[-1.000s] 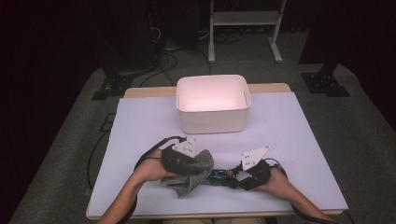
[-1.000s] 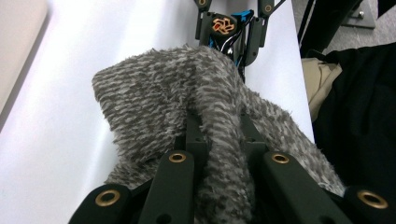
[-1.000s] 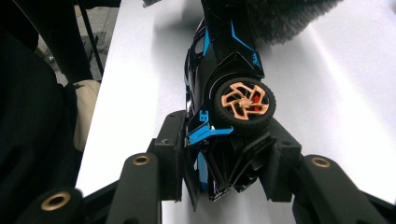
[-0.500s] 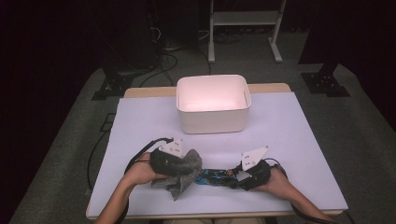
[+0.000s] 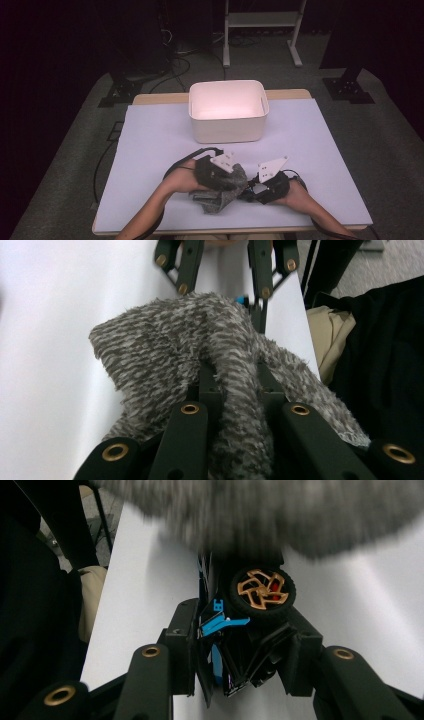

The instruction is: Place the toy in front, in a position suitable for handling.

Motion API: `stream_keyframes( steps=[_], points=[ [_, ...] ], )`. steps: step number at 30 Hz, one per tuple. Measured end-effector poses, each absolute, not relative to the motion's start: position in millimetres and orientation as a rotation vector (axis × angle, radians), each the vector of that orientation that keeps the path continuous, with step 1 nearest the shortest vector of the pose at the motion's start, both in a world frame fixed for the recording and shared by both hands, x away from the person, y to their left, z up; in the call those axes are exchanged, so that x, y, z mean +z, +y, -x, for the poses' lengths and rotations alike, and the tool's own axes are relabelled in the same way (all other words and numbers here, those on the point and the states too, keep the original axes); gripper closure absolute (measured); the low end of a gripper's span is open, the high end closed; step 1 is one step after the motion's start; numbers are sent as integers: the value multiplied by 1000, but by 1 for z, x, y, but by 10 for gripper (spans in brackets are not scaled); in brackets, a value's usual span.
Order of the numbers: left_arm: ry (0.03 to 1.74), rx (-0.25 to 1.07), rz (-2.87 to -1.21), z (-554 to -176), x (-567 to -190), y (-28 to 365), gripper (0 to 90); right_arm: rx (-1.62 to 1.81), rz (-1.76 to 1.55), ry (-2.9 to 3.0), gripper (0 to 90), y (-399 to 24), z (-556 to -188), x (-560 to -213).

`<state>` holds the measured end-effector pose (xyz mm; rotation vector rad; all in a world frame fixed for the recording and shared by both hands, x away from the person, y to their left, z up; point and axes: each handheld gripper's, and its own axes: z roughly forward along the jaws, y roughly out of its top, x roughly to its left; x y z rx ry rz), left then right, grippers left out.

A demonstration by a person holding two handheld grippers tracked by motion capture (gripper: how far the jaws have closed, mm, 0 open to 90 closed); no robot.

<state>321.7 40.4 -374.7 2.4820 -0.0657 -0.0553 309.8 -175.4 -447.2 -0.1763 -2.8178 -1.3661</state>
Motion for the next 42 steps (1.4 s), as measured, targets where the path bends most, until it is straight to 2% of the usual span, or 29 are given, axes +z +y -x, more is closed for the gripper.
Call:
stream_keyframes(
  steps=[13,19,29,34,38,40,42],
  points=[
    [-124,-104,-2503,-327,-373,2,793,-1377,191,-2795,565,-175,-311,-449],
    [-101,-96,-2491,-325,-374,16,795,-1378,188,-2795,565,-175,-311,-450],
    [27,-70,-2487,-328,-372,69,794,-1349,195,-2802,562,-174,-312,-448],
    [30,-80,-2485,-328,-373,69,794,-1336,231,-2758,469,-168,-316,-446],
    [27,-81,-2490,-328,-372,67,794,-1312,202,-2775,480,-155,-318,-443],
    [30,-83,-2486,-328,-373,67,794,-1293,202,-2779,533,-151,-320,-445],
    [41,-86,-2479,-329,-373,68,794,-1286,173,-2784,546,-149,-320,-447]
  ],
)
